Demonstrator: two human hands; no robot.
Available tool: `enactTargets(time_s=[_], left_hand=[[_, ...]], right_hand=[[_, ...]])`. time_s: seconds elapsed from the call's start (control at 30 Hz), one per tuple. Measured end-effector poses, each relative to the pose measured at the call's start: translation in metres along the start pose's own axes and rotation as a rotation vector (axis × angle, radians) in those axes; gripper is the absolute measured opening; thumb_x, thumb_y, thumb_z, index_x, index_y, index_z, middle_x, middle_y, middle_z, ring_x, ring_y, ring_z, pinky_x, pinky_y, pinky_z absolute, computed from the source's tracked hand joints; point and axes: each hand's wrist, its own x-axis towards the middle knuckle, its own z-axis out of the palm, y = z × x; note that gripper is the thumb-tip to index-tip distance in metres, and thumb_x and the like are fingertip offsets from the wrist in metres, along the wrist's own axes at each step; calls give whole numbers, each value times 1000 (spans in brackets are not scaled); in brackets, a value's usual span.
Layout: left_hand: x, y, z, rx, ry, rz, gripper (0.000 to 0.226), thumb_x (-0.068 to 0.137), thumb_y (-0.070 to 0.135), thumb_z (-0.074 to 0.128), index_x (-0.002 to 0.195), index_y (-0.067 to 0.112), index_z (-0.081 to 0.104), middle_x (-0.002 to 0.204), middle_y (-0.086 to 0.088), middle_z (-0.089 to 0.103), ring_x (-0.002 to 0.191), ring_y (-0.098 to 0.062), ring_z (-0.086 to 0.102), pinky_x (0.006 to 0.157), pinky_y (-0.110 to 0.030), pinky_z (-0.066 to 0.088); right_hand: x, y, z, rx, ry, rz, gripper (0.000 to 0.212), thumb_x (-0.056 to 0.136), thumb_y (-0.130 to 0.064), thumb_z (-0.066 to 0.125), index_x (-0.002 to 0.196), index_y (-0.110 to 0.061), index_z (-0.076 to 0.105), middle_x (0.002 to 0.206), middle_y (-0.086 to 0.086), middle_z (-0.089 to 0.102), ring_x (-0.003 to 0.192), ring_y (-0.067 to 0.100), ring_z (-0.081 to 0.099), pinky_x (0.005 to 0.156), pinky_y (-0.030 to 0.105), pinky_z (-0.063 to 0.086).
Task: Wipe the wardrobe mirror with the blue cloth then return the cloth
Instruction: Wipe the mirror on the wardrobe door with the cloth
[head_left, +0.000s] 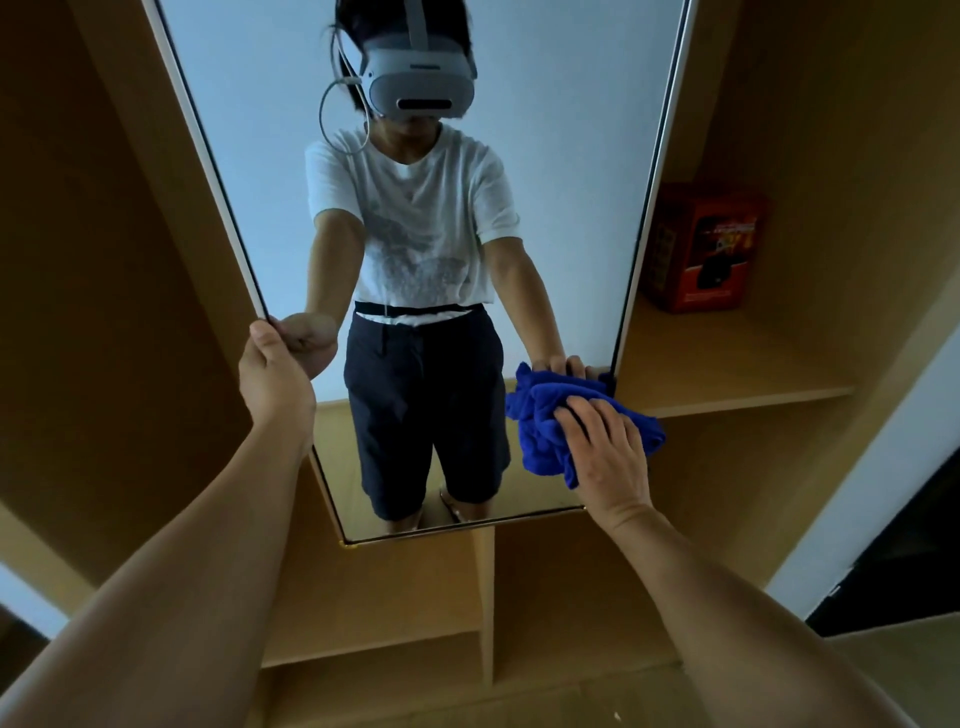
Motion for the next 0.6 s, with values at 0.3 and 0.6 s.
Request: enactTargets(time_s=[0.3, 0.6], left_hand=[[3, -2, 0, 14, -9, 20, 47, 102, 43, 21, 123, 18, 54, 124, -4, 59, 115, -18, 54, 90, -28, 39], [2, 0, -2, 50, -18, 27, 43, 101, 44, 20, 112, 21, 55, 115, -2, 59, 109, -17, 55, 87, -29, 40]], right_hand=[[-50, 14, 22, -36, -365, 18, 71, 39, -4, 91, 105, -14, 65, 114, 5, 63, 107, 29, 54, 82, 47, 53], [-77, 6, 37, -108, -599, 52, 50, 85, -14, 65, 133, -22, 51, 139, -4, 49, 129, 21, 43, 104, 36, 39]])
